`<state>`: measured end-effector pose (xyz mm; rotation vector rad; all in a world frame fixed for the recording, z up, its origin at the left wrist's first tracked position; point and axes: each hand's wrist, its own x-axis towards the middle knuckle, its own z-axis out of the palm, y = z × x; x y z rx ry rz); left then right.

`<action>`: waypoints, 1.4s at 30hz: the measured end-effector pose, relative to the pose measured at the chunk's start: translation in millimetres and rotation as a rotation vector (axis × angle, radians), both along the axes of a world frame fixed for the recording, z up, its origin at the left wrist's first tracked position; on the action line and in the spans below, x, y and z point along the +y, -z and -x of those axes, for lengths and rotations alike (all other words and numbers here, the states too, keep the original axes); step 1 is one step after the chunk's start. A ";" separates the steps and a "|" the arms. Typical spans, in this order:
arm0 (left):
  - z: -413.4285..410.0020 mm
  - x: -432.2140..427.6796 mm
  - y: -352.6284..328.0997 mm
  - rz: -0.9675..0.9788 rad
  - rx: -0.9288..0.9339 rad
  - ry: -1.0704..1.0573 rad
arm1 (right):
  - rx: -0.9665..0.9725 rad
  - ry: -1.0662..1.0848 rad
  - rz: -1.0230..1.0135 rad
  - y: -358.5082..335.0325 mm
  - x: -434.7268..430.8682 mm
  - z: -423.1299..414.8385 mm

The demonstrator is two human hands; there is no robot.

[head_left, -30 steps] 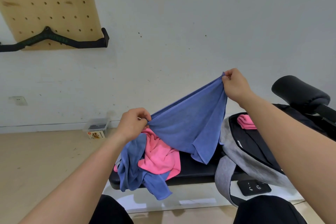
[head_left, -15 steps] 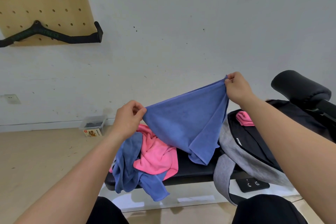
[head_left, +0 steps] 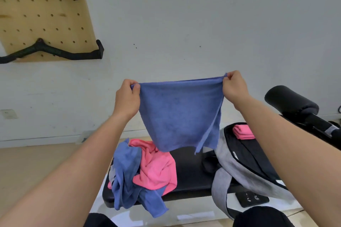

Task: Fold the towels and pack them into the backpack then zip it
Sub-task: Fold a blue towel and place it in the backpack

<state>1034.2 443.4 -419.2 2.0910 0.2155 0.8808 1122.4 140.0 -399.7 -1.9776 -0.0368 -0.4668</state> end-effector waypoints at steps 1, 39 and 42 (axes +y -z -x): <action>2.1 -2.4 -8.8 -0.002 -0.015 0.011 | 0.006 0.015 0.029 -2.2 -0.8 3.6; -58.7 5.6 116.7 0.061 0.282 0.083 | 0.257 -0.094 -0.205 129.5 -0.2 -47.4; -36.4 -0.7 126.5 0.065 0.303 0.136 | 0.302 -0.091 -0.272 139.8 -4.6 -32.2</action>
